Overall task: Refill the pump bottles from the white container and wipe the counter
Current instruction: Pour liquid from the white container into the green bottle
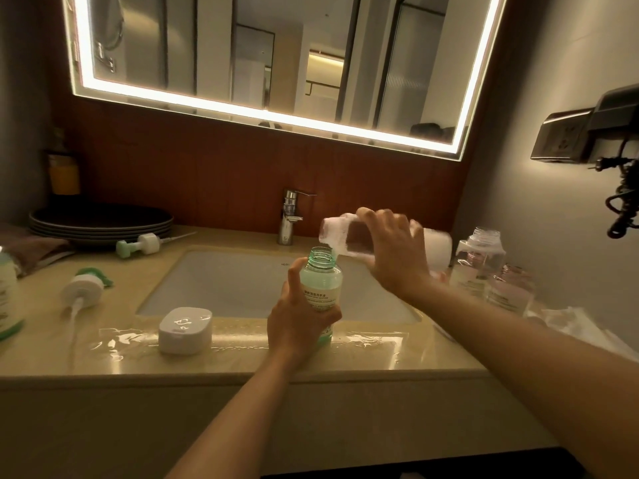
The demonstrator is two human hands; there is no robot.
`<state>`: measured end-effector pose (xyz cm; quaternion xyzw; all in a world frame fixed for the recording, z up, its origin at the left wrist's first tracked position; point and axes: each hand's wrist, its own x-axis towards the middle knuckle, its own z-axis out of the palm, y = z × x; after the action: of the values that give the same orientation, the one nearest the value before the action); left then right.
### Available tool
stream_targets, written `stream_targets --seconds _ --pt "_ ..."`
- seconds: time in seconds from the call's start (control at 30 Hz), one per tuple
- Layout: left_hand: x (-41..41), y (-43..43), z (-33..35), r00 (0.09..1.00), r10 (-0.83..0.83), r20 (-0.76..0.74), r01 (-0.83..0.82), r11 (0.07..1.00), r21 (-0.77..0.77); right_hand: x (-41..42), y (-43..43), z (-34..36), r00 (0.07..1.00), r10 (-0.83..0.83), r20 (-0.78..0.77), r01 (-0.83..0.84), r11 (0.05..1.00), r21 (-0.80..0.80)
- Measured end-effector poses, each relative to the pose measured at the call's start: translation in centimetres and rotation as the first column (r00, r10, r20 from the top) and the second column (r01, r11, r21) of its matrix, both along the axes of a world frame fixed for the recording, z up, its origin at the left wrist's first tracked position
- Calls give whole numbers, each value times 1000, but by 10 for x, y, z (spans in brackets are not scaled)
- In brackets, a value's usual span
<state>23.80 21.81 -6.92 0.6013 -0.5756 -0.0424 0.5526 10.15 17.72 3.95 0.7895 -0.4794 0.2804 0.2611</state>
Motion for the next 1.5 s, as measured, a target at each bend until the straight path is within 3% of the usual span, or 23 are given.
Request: stream_targets --seconds 0.07,0.17,0.23,0.37,0.57,0.73,0.8,0.87,0.93,1.0,1.07,1.17,1.23,1.33,1.5 --pt "4 3 -1 1000 -1 -5 1 1000 2 -2 1 -14 932 77 355 -146 974 173" --pt "11 6 -1 1000 -9 19 9 1000 7 -2 8 -27 640 103 762 -458 847 270" --pt "16 7 -1 998 -44 36 44 999 -1 -2 11 -38 533 52 844 -548 782 298" --pt "20 12 0 995 -88 53 88 996 -5 -3 15 -49 402 17 916 -618 743 257" --pt "28 33 5 1000 -6 19 9 991 -136 -8 19 -52 392 15 920 -657 704 269" --pt "53 48 16 982 104 155 -58 959 -278 -22 20 -59 381 14 924 -645 720 255" --pt "65 54 21 987 127 101 -91 949 -302 -25 24 -61 385 5 923 -623 740 256" --pt "78 59 23 990 132 49 -110 945 -309 -24 33 -62 435 89 896 -467 873 140" --pt "89 67 22 988 153 32 -135 940 -312 -15 46 -60 512 248 822 -311 946 -92" --pt "100 74 21 981 193 5 -183 936 -300 4 60 -58 536 395 746 -336 911 -241" --pt "109 82 19 973 229 -40 -231 933 -278 31 75 -59 523 491 696 -459 851 -255" --pt "122 93 17 962 254 -96 -270 932 -241 78 93 -62 512 534 673 -643 758 -113" --pt "132 101 15 953 285 -102 -301 930 -212 106 99 -67 579 502 642 -688 724 54" --pt "152 117 9 939 326 -106 -341 923 -180 143 99 -77 687 440 578 -685 658 313" --pt "186 137 -2 929 352 -118 -365 922 -126 189 84 -88 832 382 401 -554 603 574"
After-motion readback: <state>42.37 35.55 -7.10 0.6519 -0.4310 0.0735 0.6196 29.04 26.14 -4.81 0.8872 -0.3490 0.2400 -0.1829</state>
